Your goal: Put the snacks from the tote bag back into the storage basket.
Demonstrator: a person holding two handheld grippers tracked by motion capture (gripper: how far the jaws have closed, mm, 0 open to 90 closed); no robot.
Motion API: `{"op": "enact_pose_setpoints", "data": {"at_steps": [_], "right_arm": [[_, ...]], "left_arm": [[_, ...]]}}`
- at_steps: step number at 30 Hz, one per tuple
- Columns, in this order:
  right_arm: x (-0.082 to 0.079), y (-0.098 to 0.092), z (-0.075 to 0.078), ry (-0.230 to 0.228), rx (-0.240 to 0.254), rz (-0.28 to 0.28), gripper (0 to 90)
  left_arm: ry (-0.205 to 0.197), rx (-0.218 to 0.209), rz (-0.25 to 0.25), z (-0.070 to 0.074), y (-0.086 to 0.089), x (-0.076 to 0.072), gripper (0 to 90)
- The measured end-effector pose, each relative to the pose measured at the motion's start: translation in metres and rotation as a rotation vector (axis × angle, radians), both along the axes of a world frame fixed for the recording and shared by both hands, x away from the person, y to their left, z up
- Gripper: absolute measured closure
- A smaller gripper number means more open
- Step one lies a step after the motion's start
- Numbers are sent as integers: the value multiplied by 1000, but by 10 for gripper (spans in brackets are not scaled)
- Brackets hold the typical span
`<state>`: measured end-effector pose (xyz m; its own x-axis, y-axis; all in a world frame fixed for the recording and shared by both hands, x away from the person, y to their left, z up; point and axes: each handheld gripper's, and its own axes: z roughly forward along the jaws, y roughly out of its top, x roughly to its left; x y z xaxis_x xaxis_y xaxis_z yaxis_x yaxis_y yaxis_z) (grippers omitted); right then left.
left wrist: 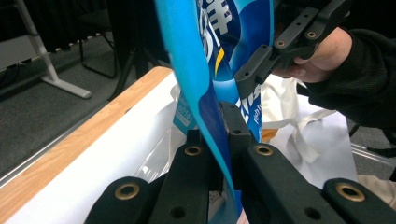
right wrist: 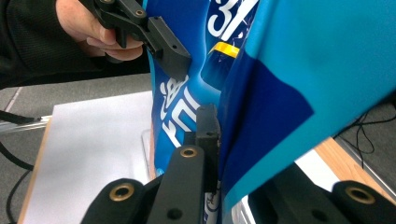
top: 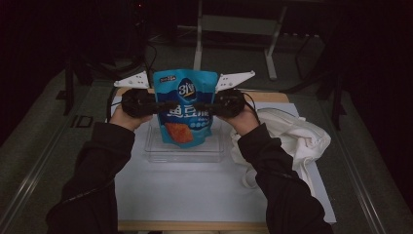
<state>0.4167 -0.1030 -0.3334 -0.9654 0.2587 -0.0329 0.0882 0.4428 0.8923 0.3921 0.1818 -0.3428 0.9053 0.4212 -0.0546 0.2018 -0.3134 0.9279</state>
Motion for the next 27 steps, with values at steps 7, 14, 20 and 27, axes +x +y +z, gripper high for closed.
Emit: {"op": "enact_pose_setpoints", "data": {"at_steps": [7, 14, 20, 27], "right_arm": [[3, -1, -13, 14, -23, -12, 867], [4, -6, -20, 30, 2, -19, 866], [5, -8, -20, 33, 8, -26, 867], [6, -9, -28, 45, 0, -27, 867]], "left_arm": [[19, -4, -11, -16, -2, 6, 900], [21, -3, -18, -16, -5, 8, 900], [27, 6, -19, -15, -8, 11, 900], [44, 3, -25, -24, -8, 12, 900]]}}
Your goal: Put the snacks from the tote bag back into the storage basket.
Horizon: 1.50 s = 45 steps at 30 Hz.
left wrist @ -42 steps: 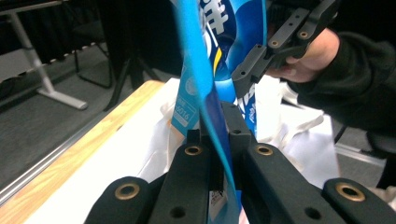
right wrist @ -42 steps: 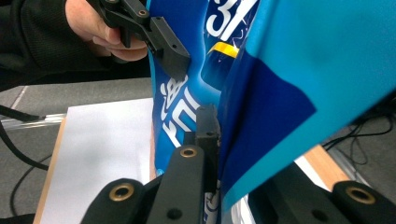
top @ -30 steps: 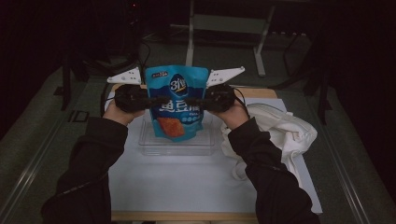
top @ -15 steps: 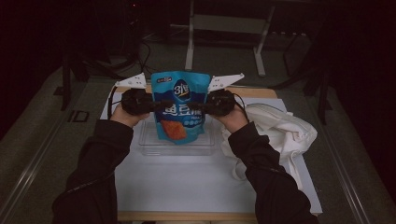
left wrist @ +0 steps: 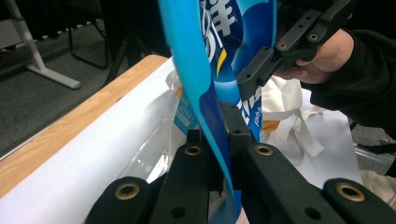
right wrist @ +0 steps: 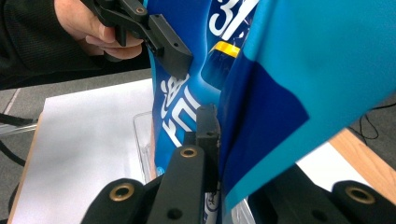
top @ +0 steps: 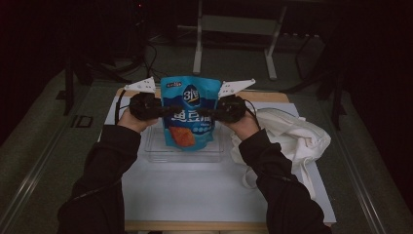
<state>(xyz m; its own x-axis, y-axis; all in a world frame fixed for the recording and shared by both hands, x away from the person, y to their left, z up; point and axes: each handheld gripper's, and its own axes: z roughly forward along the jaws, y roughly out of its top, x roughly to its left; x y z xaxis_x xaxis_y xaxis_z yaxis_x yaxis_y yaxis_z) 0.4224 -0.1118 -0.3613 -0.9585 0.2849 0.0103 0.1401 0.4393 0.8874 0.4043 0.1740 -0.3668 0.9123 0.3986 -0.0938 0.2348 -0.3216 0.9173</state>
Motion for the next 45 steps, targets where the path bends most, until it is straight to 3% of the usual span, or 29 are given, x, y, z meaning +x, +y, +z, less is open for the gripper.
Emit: {"op": "enact_pose_setpoints", "data": {"at_steps": [17, 27, 32, 35, 40, 42, 43, 44, 45], "right_arm": [[0, -1, -30, 55, 4, -14, 867], [-2, 2, -50, 70, -23, -22, 866], [-5, 3, -55, 56, -22, -18, 863], [-7, 2, -57, 47, -18, -16, 857], [-8, 1, -57, 43, -12, -16, 840], [-8, 0, -57, 40, -12, -13, 827], [-9, -2, -55, 36, 8, -16, 772], [-9, -2, -55, 36, 8, -16, 772], [-10, -3, -53, 22, 22, -20, 688]], "left_arm": [[48, 6, -11, -28, 0, 2, 900], [70, -4, -28, -50, 4, 3, 900], [58, -15, -29, -57, 5, -2, 898], [28, -12, 1, -58, 3, -8, 896], [18, -31, 24, -61, 3, -14, 884], [5, -31, 44, -62, 2, -16, 832], [-6, -26, 70, -61, 1, -19, 808], [-6, -26, 70, -61, 1, -19, 782], [-13, -21, 81, -60, 0, -21, 741]]}}
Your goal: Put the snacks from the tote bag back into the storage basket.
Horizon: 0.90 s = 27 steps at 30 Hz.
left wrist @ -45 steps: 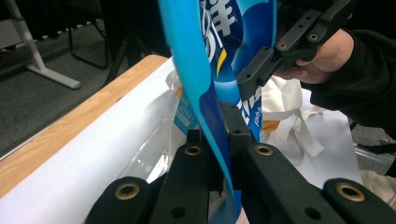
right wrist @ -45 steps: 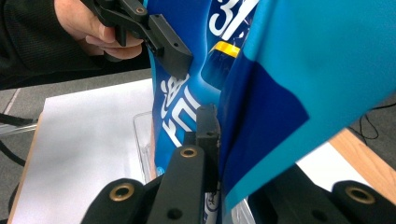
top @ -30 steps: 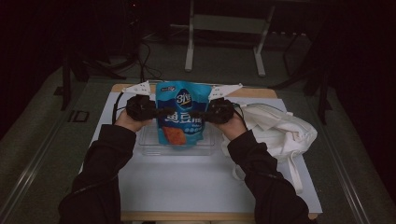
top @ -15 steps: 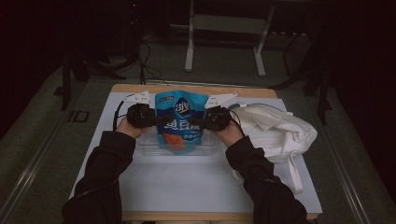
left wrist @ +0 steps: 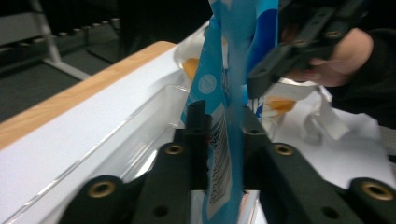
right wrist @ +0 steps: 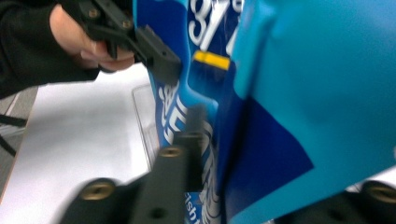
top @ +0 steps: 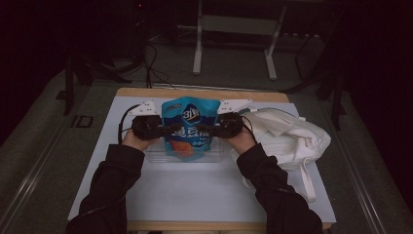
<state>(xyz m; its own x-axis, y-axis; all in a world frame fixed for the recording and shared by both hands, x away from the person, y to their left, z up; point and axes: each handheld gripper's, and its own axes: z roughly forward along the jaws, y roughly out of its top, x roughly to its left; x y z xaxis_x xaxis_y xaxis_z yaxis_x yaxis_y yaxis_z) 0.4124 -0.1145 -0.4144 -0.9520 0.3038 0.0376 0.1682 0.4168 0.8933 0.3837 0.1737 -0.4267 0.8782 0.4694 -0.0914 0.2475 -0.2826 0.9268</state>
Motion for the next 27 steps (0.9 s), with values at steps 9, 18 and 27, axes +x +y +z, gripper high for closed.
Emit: {"op": "enact_pose_setpoints", "data": {"at_steps": [9, 18, 27], "right_arm": [[1, -6, 2, -5, 22, -38, 300], [-3, -14, 5, -28, 47, -60, 165], [-9, -24, 9, -63, 21, -91, 142]], "left_arm": [[-11, -13, 67, 5, -1, -8, 368], [60, -14, 86, -1, -1, -11, 0], [42, -19, 161, -1, 4, -26, 1]]}}
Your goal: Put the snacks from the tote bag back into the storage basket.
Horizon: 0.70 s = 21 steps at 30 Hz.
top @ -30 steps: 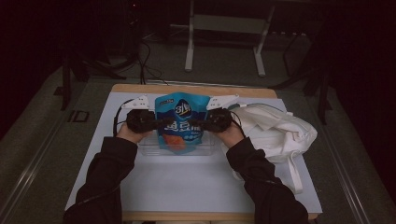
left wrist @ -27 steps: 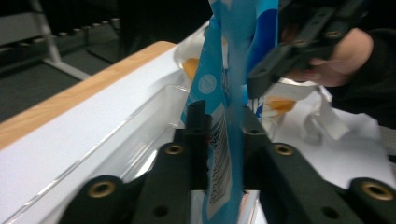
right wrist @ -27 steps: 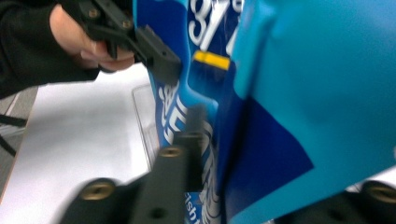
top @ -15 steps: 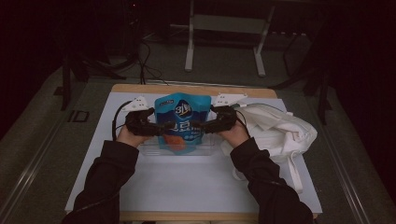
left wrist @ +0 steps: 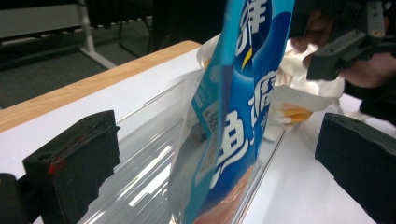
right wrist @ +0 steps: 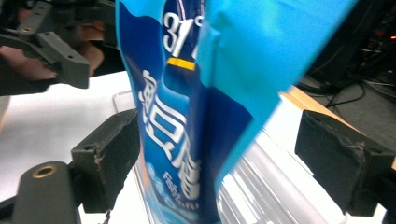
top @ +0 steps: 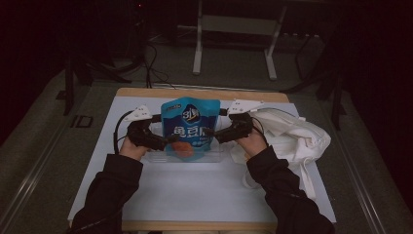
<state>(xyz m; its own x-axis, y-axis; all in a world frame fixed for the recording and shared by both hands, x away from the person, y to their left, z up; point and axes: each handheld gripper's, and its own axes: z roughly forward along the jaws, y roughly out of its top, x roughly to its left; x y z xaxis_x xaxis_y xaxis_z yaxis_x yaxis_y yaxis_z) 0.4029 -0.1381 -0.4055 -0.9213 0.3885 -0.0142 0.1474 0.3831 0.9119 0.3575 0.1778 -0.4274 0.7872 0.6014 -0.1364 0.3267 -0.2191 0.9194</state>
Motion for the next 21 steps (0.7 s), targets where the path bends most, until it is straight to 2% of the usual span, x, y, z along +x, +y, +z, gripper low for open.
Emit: {"op": "enact_pose_setpoints", "data": {"at_steps": [4, 9, 10, 13, 14, 18, 20, 21], "right_arm": [[-2, -12, -2, -2, -1, -35, 143], [-5, -19, -4, -8, -15, -44, 145], [-8, -24, -4, -10, -16, -48, 146], [-12, -32, -7, -22, -19, -52, 146], [-14, -34, -8, -18, -22, -55, 146], [-22, -45, -11, -16, -5, -61, 147], [-24, -46, -11, -18, -9, -58, 147], [-29, -50, -14, -31, -37, -59, 147]], "left_arm": [[0, 11, 29, -2, 1, -9, 0], [3, 2, 50, -2, 5, -20, 1], [-18, 12, 64, -3, 7, -26, 1], [-28, 19, 85, -4, 7, -33, 1], [-40, 27, 106, -6, 7, -39, 1], [-37, 20, 109, -10, 5, -50, 1], [-46, 25, 112, -11, 3, -57, 1], [-52, 26, 117, -12, 0, -62, 1]]}}
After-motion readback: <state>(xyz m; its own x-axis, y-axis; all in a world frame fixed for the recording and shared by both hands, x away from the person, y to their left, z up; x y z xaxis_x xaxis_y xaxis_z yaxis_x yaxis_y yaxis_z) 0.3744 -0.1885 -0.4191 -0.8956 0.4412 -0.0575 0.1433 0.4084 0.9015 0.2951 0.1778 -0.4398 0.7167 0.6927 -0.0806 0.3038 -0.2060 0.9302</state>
